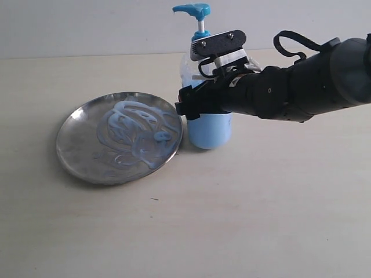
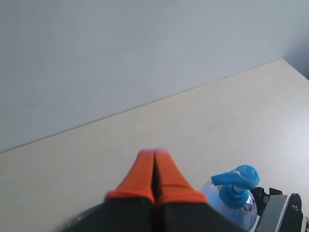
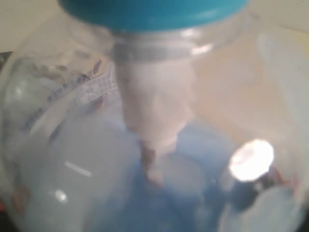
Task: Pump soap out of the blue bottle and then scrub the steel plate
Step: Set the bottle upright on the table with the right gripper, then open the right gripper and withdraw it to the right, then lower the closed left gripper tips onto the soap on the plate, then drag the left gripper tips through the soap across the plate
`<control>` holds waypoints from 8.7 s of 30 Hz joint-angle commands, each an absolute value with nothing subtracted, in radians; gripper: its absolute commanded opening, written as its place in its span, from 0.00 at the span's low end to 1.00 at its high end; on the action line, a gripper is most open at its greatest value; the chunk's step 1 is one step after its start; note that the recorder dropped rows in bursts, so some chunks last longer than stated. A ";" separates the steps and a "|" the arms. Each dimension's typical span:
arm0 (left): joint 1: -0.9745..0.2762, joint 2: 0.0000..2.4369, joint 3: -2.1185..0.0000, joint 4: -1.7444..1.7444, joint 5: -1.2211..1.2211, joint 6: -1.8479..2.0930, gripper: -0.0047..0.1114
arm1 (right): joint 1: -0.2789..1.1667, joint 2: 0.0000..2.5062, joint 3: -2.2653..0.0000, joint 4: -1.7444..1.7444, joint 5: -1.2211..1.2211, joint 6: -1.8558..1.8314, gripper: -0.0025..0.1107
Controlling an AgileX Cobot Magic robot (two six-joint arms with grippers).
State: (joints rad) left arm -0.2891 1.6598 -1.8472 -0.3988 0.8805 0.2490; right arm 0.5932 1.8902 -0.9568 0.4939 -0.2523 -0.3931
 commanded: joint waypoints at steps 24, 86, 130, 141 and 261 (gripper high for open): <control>-0.285 1.651 -1.850 -0.395 0.902 0.239 0.04 | 0.561 1.861 -0.804 0.394 -0.622 -0.216 0.02; -0.285 1.651 -1.850 -0.403 0.916 0.239 0.04 | 0.511 1.850 -0.773 0.254 -0.447 -0.217 0.95; -0.285 1.648 -1.427 -0.588 1.080 0.531 0.04 | 0.511 1.137 -0.773 0.180 0.649 -0.216 0.02; -0.285 1.648 -1.191 -0.771 0.913 0.831 0.04 | 0.511 0.912 -0.773 0.172 0.720 -0.218 0.02; -0.500 2.209 -1.364 -0.523 0.497 0.701 0.04 | 0.511 0.396 -0.442 0.116 0.401 -0.225 0.02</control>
State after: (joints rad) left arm -0.4973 2.1940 -1.3656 -0.5588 0.4274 0.7054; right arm 0.5121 0.3979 -0.4469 0.1215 0.4221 -0.2201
